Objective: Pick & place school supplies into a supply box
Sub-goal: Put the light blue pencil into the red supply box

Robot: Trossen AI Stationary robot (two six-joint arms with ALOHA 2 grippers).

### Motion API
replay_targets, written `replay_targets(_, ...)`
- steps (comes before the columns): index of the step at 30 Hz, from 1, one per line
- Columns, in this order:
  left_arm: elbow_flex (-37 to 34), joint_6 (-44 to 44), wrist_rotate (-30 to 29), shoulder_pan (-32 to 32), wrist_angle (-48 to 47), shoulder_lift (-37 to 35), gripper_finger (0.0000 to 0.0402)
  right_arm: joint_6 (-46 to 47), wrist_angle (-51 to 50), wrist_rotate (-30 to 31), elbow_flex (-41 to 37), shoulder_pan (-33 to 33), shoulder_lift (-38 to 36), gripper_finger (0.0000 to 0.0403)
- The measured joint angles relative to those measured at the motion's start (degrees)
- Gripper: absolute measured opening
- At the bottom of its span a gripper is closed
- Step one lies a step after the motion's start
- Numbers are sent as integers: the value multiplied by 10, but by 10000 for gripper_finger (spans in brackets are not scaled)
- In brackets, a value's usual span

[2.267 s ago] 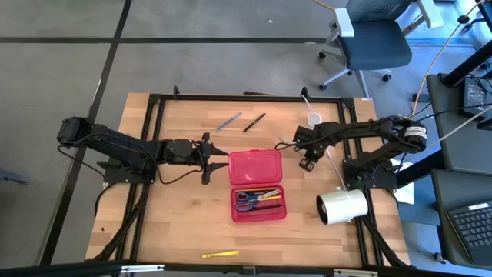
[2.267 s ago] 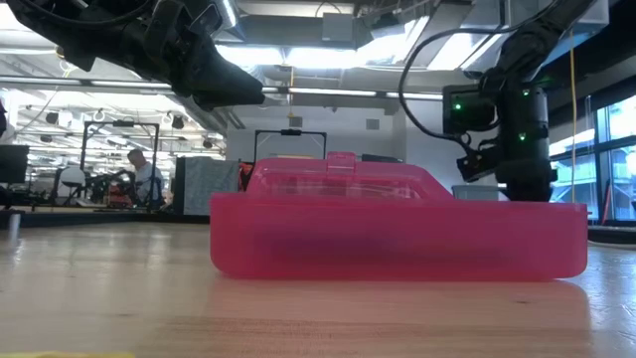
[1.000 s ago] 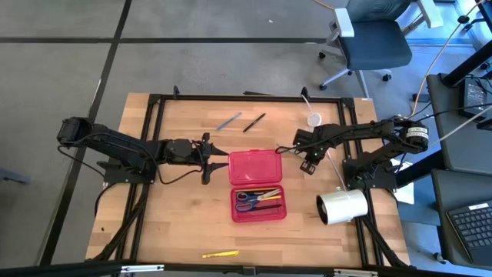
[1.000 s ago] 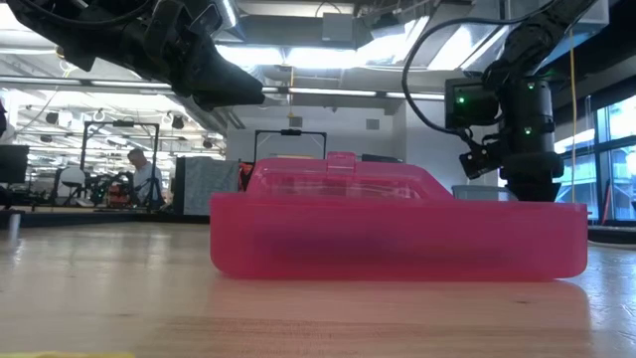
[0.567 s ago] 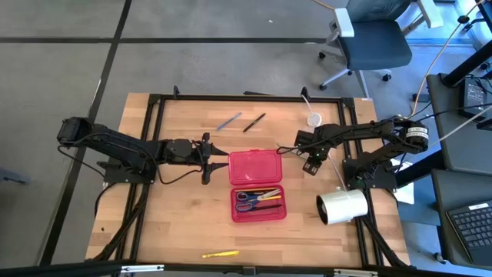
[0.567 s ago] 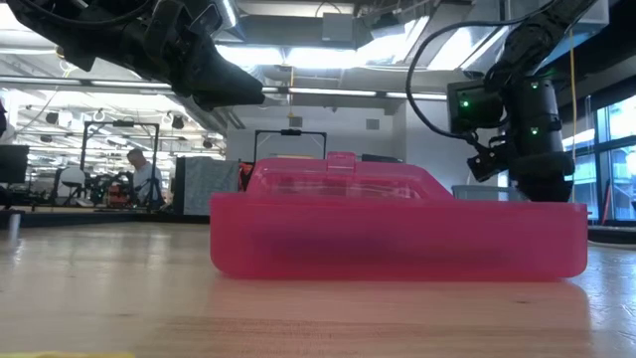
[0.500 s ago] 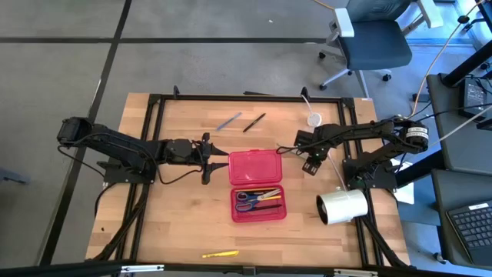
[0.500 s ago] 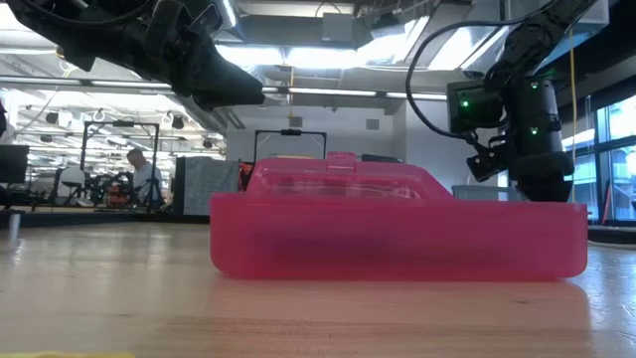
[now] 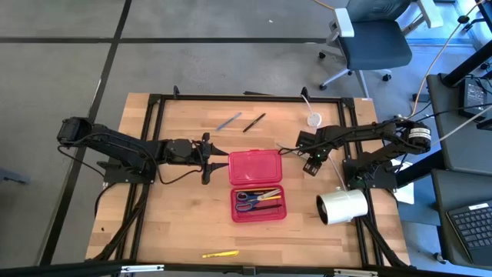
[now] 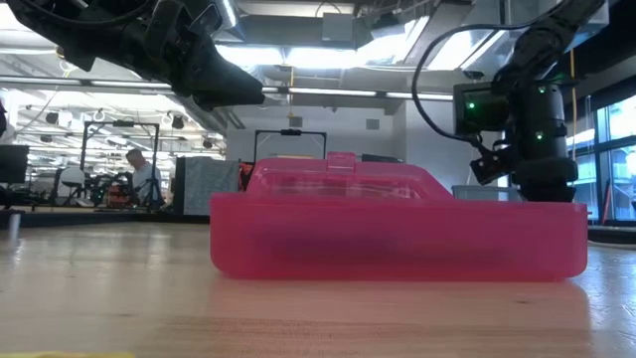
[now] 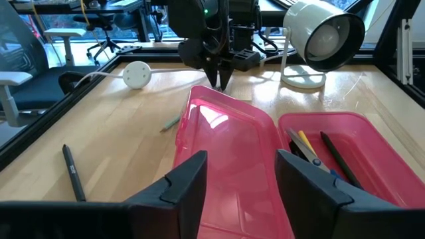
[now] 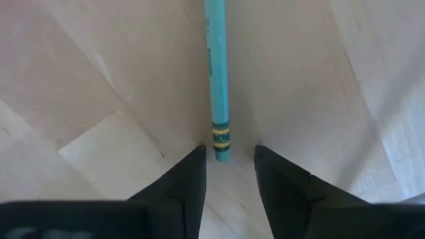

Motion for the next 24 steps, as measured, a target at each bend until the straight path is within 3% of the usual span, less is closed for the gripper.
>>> replay_targets(19, 0, 1, 0, 0, 0, 0, 166, -4, 13, 18, -4, 10, 2, 132)
replay_targets(24, 0, 1, 0, 0, 0, 0, 164, -5, 15, 22, -4, 22, 2, 101)
